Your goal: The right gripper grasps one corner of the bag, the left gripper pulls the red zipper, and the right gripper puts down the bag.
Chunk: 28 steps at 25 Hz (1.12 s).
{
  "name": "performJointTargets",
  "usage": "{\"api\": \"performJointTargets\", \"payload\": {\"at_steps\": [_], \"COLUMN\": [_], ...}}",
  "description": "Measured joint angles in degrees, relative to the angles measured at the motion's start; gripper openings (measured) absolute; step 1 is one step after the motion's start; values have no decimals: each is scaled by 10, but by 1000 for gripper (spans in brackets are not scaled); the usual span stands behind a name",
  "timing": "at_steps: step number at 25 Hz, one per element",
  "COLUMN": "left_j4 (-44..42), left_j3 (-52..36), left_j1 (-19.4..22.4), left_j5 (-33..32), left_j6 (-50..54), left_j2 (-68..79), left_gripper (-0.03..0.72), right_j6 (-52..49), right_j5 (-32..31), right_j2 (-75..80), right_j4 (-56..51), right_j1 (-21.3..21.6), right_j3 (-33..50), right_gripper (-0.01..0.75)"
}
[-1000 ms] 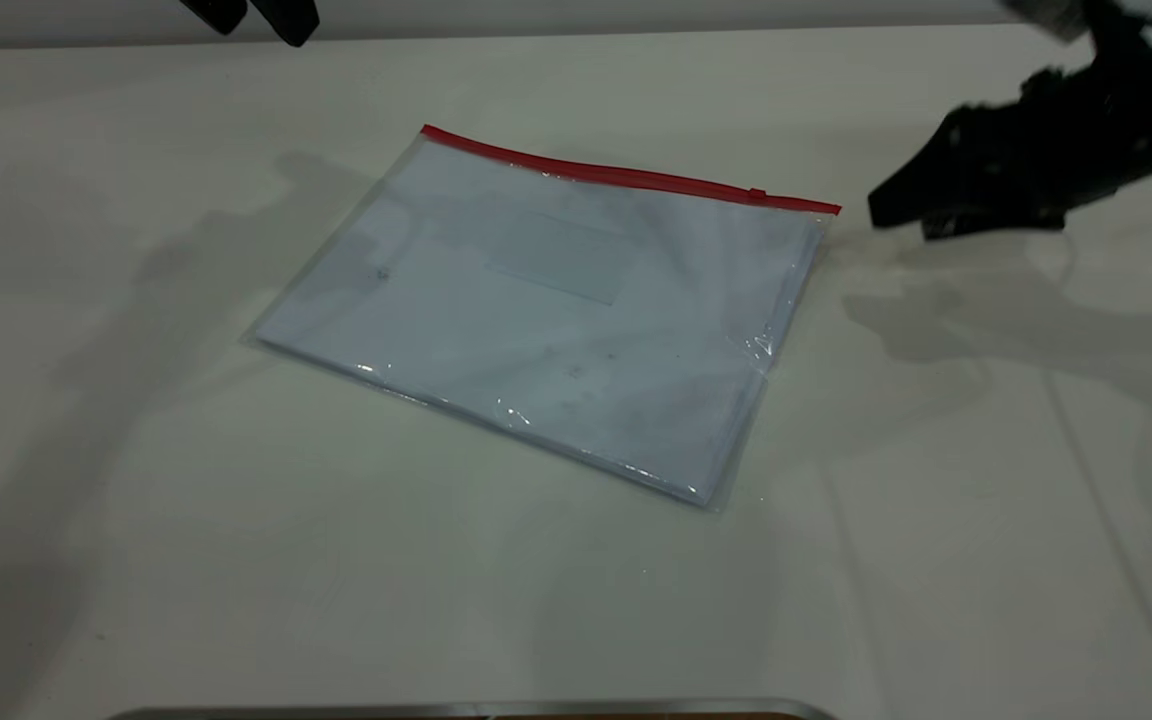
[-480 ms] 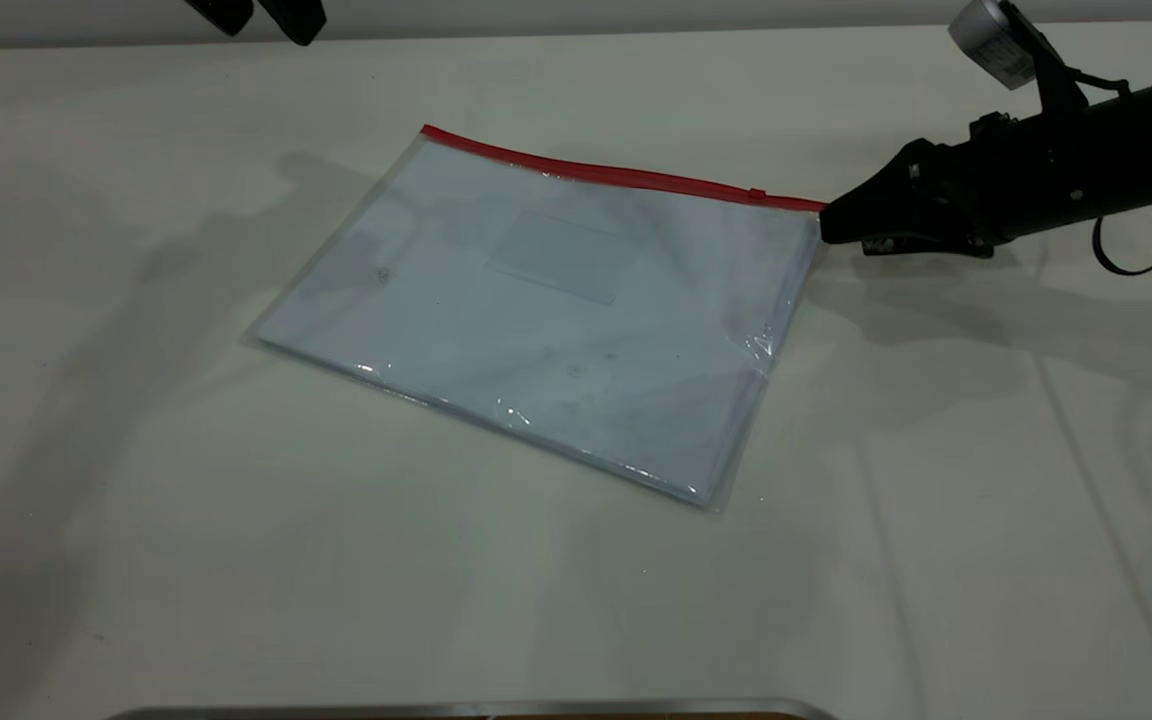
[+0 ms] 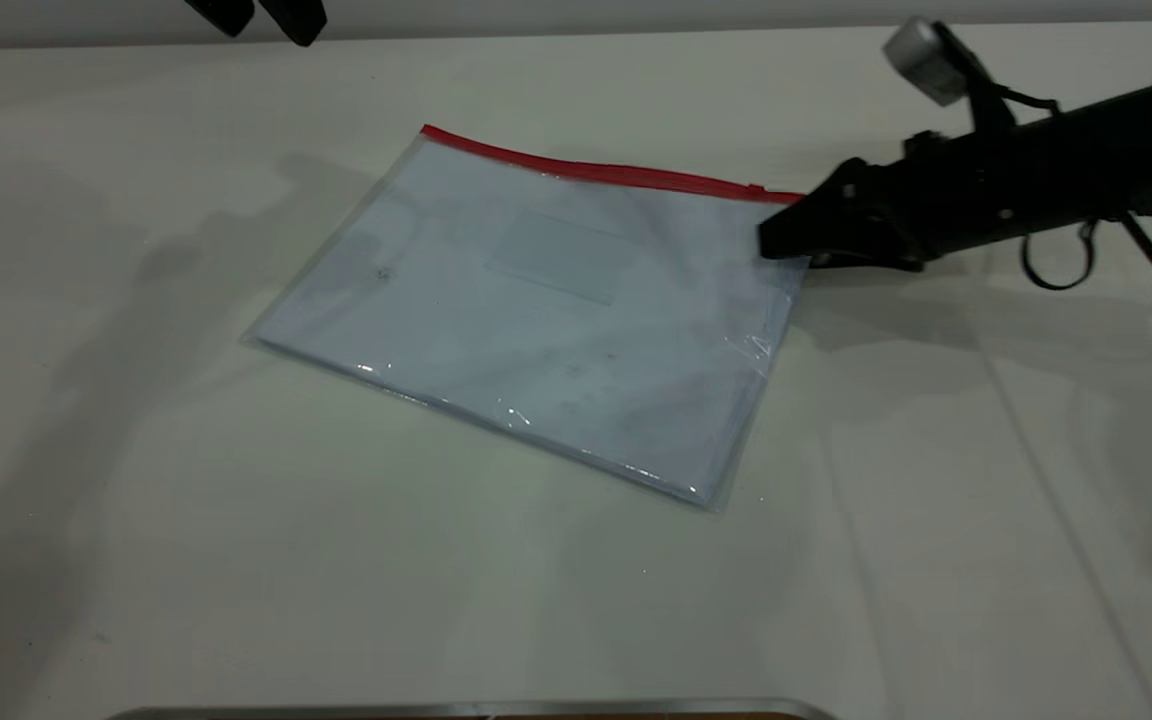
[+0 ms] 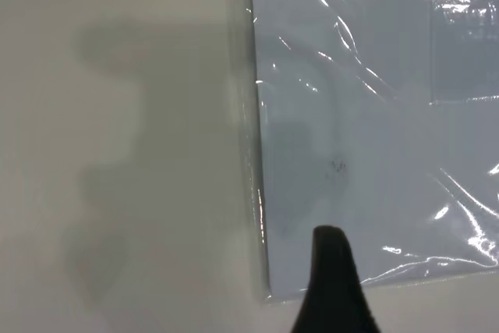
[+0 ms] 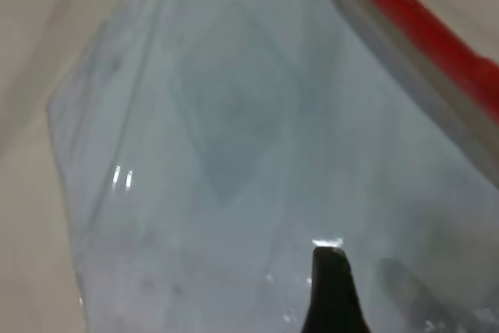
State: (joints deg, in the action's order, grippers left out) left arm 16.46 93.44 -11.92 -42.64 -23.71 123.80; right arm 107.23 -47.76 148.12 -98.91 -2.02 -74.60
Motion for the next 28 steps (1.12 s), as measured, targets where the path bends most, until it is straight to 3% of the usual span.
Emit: {"api": "performJointTargets", "payload": {"at_steps": [4, 6, 8, 12, 13, 18, 24, 28], "left_j4": [6, 7, 8, 9, 9, 41, 105, 112], "left_j3": [0, 0, 0, 0, 0, 0, 0, 0], "left_j1": [0, 0, 0, 0, -1, -14, -57, -78], "left_j5": [-2, -2, -2, -2, -2, -8, -24, -38], "left_j6": [0, -3, -11, -64, -84, -183, -355, -415], "left_j2": [1, 2, 3, 3, 3, 4, 14, 27], "left_gripper": [590, 590, 590, 590, 590, 590, 590, 590], "right_j6": [13, 19, 20, 21, 21, 17, -39, -59], "right_j5": [19, 20, 17, -15, -27, -83, -95, -109], "right_j2": [0, 0, 0, 0, 1, 2, 2, 2], "right_j4": [-24, -27, -28, -13, 3, 105, 234, 299], "right_j1": [-17, -20, -20, -20, -20, -38, -91, -128], "right_j3": [0, 0, 0, -6, -12, -61, -140, -185], "right_gripper": [550, 494, 389, 62, 37, 33, 33, 33]}}
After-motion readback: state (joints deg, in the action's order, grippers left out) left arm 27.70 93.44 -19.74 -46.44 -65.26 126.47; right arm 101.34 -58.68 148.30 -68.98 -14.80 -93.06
